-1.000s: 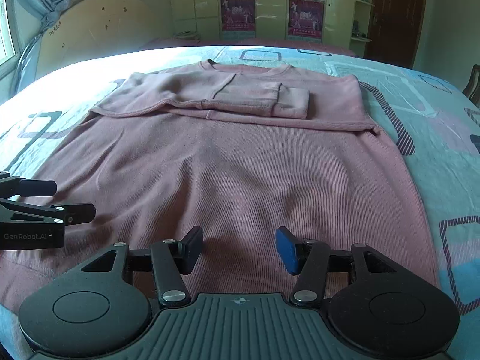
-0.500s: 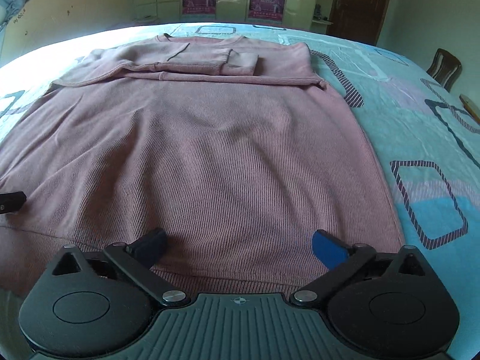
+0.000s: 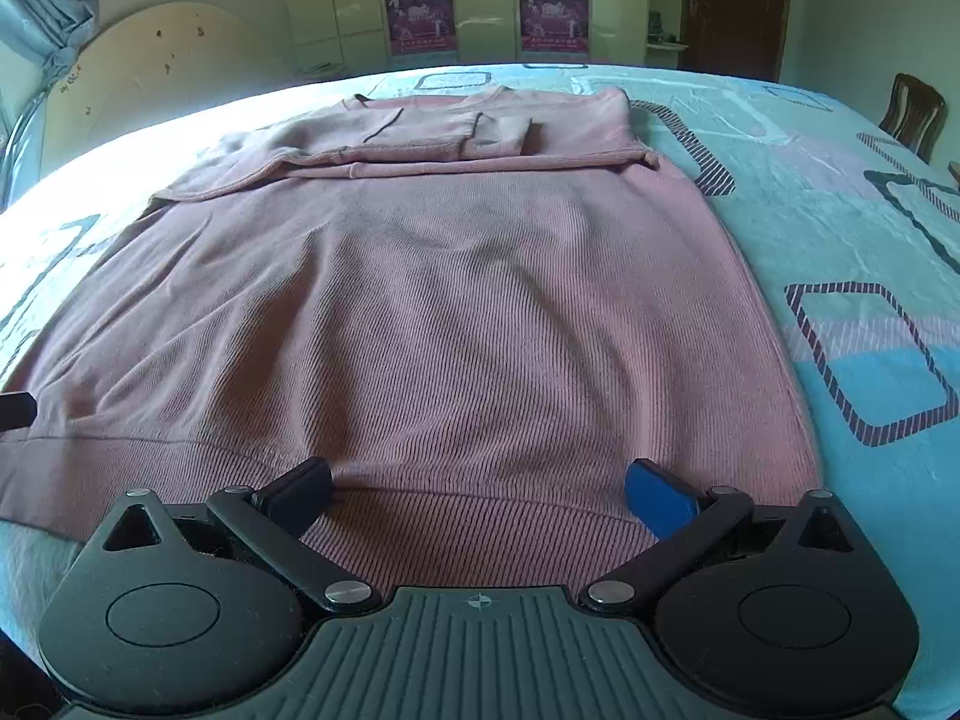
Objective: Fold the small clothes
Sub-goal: 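Move both open tools down to the sweatshirt hem, then close both tools on the hem of the pink sweatshirt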
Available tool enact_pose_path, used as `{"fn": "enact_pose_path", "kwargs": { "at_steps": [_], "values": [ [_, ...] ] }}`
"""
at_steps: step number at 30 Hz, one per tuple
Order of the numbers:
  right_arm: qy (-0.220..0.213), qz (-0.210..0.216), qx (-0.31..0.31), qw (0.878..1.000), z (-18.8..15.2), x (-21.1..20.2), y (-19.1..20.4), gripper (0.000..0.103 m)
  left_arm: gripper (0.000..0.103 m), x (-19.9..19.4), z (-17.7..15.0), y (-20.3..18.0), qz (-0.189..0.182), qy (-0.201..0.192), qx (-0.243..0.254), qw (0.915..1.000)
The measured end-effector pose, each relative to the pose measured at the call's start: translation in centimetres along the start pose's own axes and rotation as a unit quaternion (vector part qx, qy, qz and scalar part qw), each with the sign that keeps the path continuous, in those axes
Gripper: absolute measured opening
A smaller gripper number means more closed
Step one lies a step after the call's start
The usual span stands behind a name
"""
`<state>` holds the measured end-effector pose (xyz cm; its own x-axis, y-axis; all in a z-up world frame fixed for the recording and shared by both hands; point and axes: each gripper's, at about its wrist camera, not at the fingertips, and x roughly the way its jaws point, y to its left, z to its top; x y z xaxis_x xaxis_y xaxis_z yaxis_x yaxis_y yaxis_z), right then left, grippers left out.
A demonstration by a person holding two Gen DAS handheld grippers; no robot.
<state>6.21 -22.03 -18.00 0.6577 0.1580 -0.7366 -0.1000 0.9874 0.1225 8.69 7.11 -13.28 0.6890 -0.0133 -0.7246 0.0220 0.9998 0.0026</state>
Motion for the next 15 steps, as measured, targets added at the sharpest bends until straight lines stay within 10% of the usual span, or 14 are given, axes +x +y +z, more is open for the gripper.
{"fn": "enact_pose_path", "kwargs": {
  "at_steps": [8, 10, 15],
  "values": [
    [-0.030, -0.051, 0.017, 0.998, -1.5, -3.3, -3.1, 0.101, 0.066, 0.6, -1.9, 3.4, -0.013, 0.051, -0.067, 0.9963],
    [-0.023, -0.057, 0.034, 0.998, -1.7, -3.6, -4.4, 0.070, 0.061, 0.6, -2.1, 3.2, -0.019, 0.050, -0.066, 0.9964],
    [-0.011, -0.058, 0.080, 0.995, -2.3, -4.3, -6.9, 0.064, 0.037, 0.6, -2.0, 2.5, -0.052, 0.064, -0.070, 0.9941]
  ]
}}
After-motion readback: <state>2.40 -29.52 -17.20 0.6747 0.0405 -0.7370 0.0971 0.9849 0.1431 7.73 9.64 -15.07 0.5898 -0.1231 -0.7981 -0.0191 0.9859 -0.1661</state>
